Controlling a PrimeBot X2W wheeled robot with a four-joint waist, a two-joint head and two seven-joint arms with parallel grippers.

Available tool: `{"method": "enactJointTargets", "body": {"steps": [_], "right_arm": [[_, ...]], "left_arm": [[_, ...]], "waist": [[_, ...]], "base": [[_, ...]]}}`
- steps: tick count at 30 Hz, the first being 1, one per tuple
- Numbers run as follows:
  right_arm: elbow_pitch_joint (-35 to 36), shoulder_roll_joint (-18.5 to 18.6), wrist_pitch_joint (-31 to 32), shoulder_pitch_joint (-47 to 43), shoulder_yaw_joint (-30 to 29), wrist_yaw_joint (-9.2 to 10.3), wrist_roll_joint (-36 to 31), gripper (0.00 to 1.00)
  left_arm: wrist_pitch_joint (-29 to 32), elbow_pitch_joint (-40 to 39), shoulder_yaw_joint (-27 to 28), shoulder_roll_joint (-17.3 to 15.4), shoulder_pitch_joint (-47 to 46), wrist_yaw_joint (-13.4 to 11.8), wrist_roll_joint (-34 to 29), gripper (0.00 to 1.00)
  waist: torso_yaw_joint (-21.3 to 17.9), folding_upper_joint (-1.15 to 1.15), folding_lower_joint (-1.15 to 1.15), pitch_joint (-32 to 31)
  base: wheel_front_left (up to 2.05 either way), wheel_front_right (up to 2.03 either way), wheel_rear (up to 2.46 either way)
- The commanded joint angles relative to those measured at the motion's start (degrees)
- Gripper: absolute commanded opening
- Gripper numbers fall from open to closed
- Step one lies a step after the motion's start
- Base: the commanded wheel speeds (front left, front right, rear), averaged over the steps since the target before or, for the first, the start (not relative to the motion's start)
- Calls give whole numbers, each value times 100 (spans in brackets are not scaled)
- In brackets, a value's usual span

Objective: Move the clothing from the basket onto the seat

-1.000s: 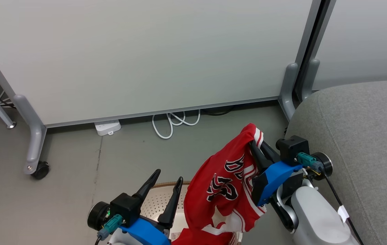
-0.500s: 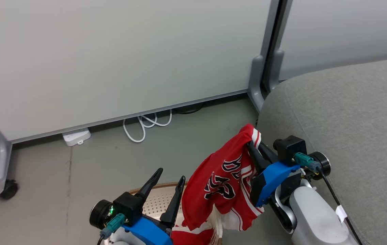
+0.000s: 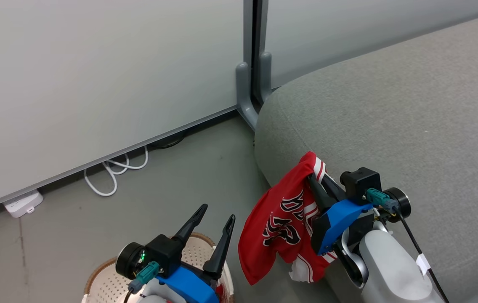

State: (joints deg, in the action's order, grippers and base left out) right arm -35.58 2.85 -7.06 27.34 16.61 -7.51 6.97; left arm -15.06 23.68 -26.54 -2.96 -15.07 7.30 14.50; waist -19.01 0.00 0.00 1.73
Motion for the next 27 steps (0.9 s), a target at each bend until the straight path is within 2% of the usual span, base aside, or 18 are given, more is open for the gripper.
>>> {"method": "enactJointTargets", "body": {"steps": [1, 11, 23, 27], "right_arm": [[-3, 6, -24, -10, -6, 4, -7, 0], [-3, 5, -72, -2, -59, 4, 32, 0], [19, 5, -53, 56, -116, 4, 37, 0], [-7, 4, -22, 238, -300, 4, -61, 0]], "left_arm": [[-18, -20, -14, -18, -32, 19, 10, 100], [-18, -11, -32, -22, -118, 20, -31, 100], [-18, 5, -59, -48, -172, 20, -18, 100], [-18, -22, -38, -73, -231, 20, -59, 100]], "waist": [[-263, 0, 0, 6], [-617, 0, 0, 97], [-632, 0, 0, 175], [-597, 0, 0, 289]], "base": [[0, 0, 0], [0, 0, 0], [0, 0, 0], [0, 0, 0]]}}
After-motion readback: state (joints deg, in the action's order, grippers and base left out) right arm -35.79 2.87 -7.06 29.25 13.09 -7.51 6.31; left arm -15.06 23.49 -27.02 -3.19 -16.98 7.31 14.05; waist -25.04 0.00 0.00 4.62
